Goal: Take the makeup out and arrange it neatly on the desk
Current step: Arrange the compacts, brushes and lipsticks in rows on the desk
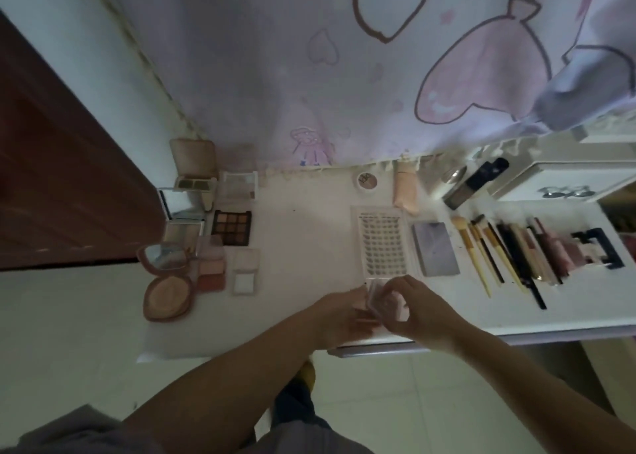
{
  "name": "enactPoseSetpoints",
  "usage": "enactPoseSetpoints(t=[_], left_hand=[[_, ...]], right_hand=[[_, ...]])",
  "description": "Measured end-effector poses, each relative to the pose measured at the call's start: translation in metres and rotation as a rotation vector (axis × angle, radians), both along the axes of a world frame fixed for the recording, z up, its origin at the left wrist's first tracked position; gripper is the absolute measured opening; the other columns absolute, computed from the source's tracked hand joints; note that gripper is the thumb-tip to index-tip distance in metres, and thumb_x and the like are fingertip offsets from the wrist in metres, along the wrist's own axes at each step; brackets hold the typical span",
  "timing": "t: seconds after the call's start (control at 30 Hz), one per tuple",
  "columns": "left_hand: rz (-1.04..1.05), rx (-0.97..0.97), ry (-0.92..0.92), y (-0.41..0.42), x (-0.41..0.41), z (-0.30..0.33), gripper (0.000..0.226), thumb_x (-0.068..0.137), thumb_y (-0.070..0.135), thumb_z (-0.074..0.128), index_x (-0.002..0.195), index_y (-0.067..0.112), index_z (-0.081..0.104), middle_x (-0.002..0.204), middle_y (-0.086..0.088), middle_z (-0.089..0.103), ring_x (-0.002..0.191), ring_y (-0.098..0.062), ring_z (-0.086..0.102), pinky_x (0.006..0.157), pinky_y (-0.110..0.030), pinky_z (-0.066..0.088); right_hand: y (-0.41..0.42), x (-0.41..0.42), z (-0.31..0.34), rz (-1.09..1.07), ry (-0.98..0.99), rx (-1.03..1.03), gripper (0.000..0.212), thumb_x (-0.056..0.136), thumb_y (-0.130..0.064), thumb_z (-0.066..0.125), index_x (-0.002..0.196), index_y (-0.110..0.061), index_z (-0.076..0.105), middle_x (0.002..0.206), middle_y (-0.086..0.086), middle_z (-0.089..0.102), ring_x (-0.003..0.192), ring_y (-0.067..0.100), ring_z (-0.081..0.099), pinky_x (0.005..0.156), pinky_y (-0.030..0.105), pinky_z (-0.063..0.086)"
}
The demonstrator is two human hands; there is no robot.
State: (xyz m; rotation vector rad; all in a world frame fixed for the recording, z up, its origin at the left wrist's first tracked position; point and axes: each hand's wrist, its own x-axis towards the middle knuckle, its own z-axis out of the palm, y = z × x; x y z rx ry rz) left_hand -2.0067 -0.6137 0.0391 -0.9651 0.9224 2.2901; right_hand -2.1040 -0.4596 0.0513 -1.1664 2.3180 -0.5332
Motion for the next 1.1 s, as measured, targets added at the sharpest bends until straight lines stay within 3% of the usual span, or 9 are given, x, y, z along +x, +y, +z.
enactPoseSetpoints(t=[0.1, 0.3, 0.4, 0.5, 0.57, 0.67, 0.77, 0.97, 1.1], left_hand=[[0.070, 0.181, 0.060, -0.021, 0.029, 0.012, 0.058, 0.087, 0.051, 0.055, 0.122, 0.004, 0.058, 0.106, -0.016, 0.062, 0.095, -0.025, 0.063, 0.090, -0.038, 0.054], [0.336, 0.252, 0.096, -0.064, 0.091, 0.019, 0.060, 0.090, 0.047, 0.049, 0.129, 0.002, 0.054, 0.114, -0.019, 0.061, 0.088, -0.023, 0.064, 0.084, -0.035, 0.055], [0.462, 0.285, 0.080, -0.078, 0.124, 0.015, 0.054, 0.094, 0.043, 0.045, 0.128, 0.003, 0.055, 0.124, -0.022, 0.058, 0.099, -0.029, 0.060, 0.088, -0.040, 0.054], [0.587, 0.368, 0.045, -0.083, 0.150, 0.017, 0.051, 0.091, 0.040, 0.048, 0.120, -0.001, 0.060, 0.118, -0.023, 0.058, 0.096, -0.032, 0.059, 0.077, -0.038, 0.058], [0.596, 0.372, 0.024, -0.084, 0.166, 0.013, 0.050, 0.095, 0.040, 0.042, 0.119, -0.001, 0.057, 0.112, -0.023, 0.061, 0.093, -0.033, 0.060, 0.071, -0.036, 0.059], [0.616, 0.350, 0.005, -0.091, 0.185, 0.009, 0.049, 0.098, 0.038, 0.039, 0.119, -0.002, 0.056, 0.109, -0.026, 0.063, 0.094, -0.035, 0.061, 0.071, -0.036, 0.059], [0.684, 0.291, -0.051, -0.099, 0.201, 0.001, 0.042, 0.098, 0.034, 0.043, 0.116, -0.002, 0.054, 0.100, -0.028, 0.066, 0.085, -0.038, 0.066, 0.070, -0.038, 0.058], [0.765, 0.187, -0.113, -0.122, 0.214, -0.008, 0.033, 0.097, 0.023, 0.048, 0.120, -0.001, 0.053, 0.110, -0.028, 0.057, 0.090, -0.039, 0.061, 0.064, -0.039, 0.060], [0.758, 0.113, -0.143, -0.124, 0.215, -0.007, 0.028, 0.095, 0.016, 0.050, 0.113, -0.005, 0.053, 0.106, -0.028, 0.059, 0.084, -0.036, 0.062, 0.069, -0.040, 0.058]], right_hand=[[-0.031, 0.022, 0.011, 0.035, -0.067, -0.088, 0.035, 0.076, -0.035, 0.072, 0.107, -0.023, 0.058, 0.103, -0.007, 0.054, 0.094, 0.009, 0.050, 0.079, 0.018, 0.044], [-0.103, 0.053, 0.027, 0.197, -0.222, -0.059, 0.031, 0.076, -0.034, 0.072, 0.099, -0.034, 0.051, 0.101, -0.012, 0.050, 0.095, 0.006, 0.052, 0.076, 0.017, 0.049], [-0.131, 0.068, 0.033, 0.224, -0.363, -0.013, 0.028, 0.080, -0.025, 0.070, 0.093, -0.038, 0.050, 0.101, -0.014, 0.055, 0.098, 0.005, 0.056, 0.074, 0.014, 0.048], [-0.151, 0.073, 0.034, 0.150, -0.632, 0.025, 0.007, 0.089, -0.022, 0.062, 0.095, -0.026, 0.061, 0.096, -0.007, 0.067, 0.091, 0.009, 0.064, 0.073, 0.018, 0.051], [-0.163, 0.074, 0.030, -0.029, -0.803, 0.025, 0.018, 0.096, -0.022, 0.052, 0.098, -0.010, 0.065, 0.093, 0.006, 0.072, 0.085, 0.018, 0.069, 0.073, 0.028, 0.056], [-0.177, 0.084, 0.018, -0.134, -0.722, 0.023, 0.027, 0.099, -0.019, 0.045, 0.089, -0.007, 0.066, 0.082, 0.008, 0.072, 0.071, 0.020, 0.068, 0.062, 0.026, 0.055], [-0.187, 0.102, 0.006, -0.161, -0.607, 0.015, 0.022, 0.098, -0.016, 0.045, 0.089, -0.013, 0.065, 0.077, 0.003, 0.070, 0.062, 0.014, 0.062, 0.052, 0.019, 0.046], [-0.189, 0.119, -0.006, -0.238, -0.591, 0.017, 0.017, 0.097, -0.018, 0.048, 0.101, -0.011, 0.063, 0.082, 0.002, 0.070, 0.062, 0.014, 0.061, 0.050, 0.017, 0.044], [-0.198, 0.124, -0.009, -0.258, -0.536, 0.018, 0.017, 0.096, -0.019, 0.050, 0.101, -0.011, 0.064, 0.082, 0.004, 0.070, 0.058, 0.014, 0.062, 0.046, 0.016, 0.044]])
